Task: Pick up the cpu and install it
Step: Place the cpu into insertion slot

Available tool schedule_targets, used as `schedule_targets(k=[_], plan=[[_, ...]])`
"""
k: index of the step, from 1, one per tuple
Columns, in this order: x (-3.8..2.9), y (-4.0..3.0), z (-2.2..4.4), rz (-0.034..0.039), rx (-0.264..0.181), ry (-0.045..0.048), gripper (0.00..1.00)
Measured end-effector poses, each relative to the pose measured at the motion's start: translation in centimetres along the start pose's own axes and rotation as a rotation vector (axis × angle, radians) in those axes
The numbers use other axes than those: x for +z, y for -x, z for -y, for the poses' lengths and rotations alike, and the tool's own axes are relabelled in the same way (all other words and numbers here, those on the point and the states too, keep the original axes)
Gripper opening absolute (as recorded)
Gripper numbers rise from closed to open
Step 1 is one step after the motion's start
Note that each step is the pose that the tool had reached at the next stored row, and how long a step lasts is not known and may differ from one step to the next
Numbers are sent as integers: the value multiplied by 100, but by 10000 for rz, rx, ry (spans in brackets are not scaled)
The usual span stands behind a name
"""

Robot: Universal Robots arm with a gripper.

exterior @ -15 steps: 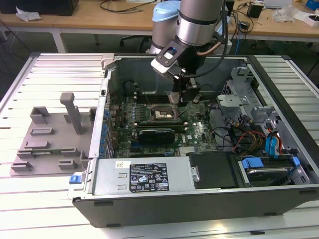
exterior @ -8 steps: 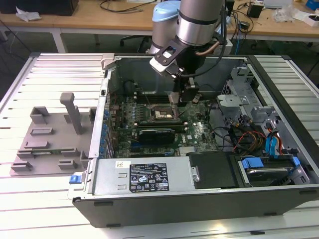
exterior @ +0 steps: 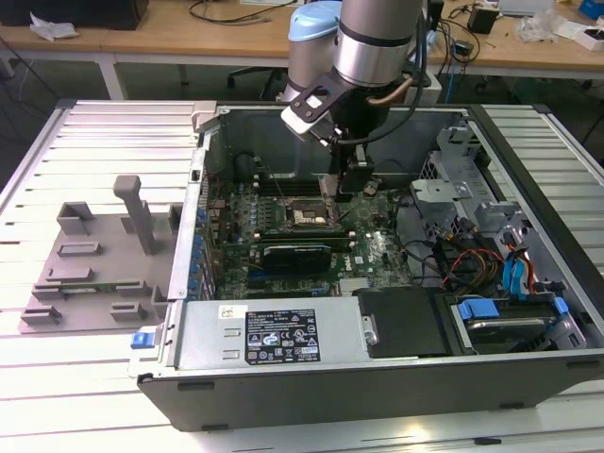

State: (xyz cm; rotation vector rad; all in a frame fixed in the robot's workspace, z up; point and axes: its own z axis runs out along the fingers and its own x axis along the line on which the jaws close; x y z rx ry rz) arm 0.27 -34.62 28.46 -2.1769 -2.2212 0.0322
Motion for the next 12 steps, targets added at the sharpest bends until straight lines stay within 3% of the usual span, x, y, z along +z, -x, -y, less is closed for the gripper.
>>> schedule_targets(k=[6, 9, 12], plan=[[0, 0, 0, 5, 523, 4, 55], [1, -1, 2, 28, -97, 0, 55], [1, -1, 2, 31, -100, -1, 55]])
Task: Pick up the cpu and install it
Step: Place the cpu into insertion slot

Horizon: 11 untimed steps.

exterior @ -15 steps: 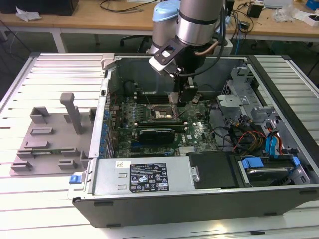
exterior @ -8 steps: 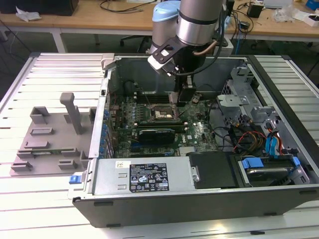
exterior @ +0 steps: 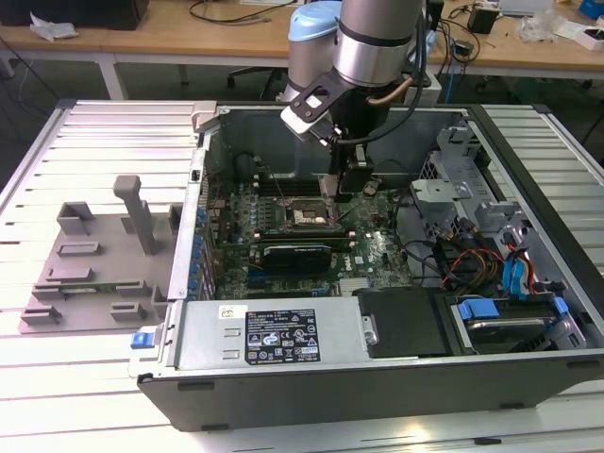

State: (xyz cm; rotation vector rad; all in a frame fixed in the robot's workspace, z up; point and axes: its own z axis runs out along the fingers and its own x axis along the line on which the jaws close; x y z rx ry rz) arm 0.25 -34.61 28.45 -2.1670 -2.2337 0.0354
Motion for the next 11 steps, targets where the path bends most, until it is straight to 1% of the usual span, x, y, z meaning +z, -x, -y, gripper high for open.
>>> schedule_targets(k=[7, 11], plan=[[4, -1, 22, 7, 0, 0, 55], [8, -1, 46, 53, 2, -2, 55]])
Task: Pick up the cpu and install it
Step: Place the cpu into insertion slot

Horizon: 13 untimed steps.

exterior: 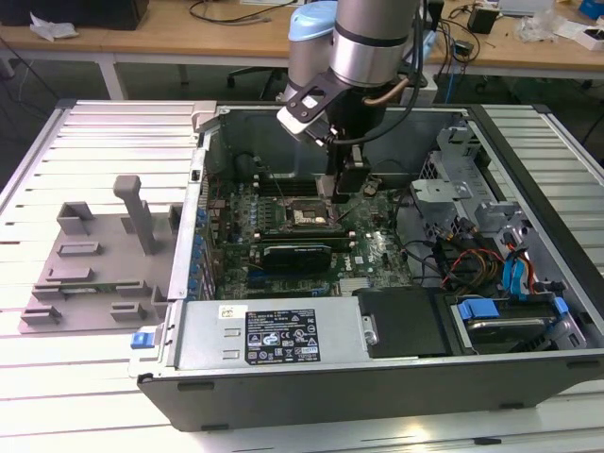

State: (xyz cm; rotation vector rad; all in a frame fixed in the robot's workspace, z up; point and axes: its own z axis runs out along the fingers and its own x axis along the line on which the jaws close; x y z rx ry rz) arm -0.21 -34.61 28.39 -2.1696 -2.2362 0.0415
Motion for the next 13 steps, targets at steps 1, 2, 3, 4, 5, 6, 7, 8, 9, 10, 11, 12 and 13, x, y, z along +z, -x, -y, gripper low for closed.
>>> schedule_targets(k=[1, 2, 3, 4, 5, 6, 7, 8, 9, 10, 11, 12, 13], plan=[[2, -1, 9, 7, 1, 0, 55], [4, -2, 24, 10, 0, 0, 55], [5, -3, 35, 12, 0, 0, 55], [7, -4, 45, 14, 0, 1, 55], [10, -8, 58, 20, 1, 0, 55], [12, -10, 67, 25, 1, -1, 55], [14, -13, 73, 27, 2, 0, 55], [17, -16, 83, 30, 2, 0, 55], [21, -19, 95, 33, 1, 0, 55], [24, -23, 107, 37, 1, -1, 55], [27, -27, 117, 40, 1, -1, 55], [29, -30, 123, 41, 1, -1, 55], [30, -33, 130, 44, 2, -1, 55]])
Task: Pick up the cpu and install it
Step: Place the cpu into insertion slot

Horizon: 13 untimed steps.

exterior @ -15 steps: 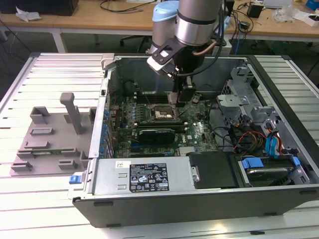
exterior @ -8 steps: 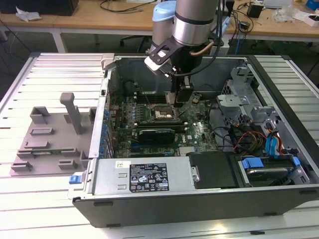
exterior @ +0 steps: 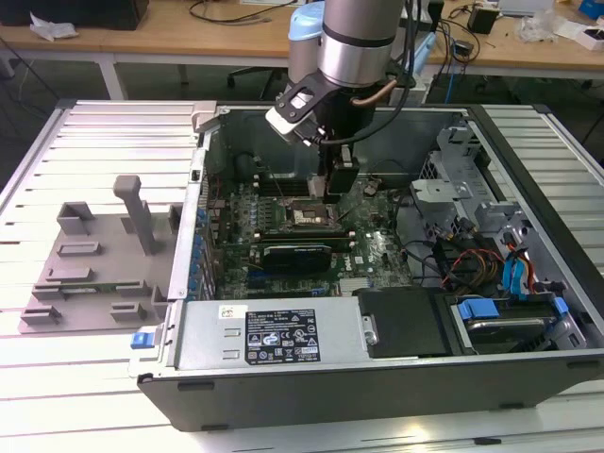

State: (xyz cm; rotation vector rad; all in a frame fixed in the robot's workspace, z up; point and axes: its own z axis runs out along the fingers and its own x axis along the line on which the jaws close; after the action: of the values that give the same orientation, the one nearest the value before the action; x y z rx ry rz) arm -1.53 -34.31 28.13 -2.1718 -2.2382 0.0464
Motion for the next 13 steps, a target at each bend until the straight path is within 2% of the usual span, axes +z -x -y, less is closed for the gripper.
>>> schedule_targets(k=[13], plan=[[34, -43, 84, 33, 1, 0, 55]])
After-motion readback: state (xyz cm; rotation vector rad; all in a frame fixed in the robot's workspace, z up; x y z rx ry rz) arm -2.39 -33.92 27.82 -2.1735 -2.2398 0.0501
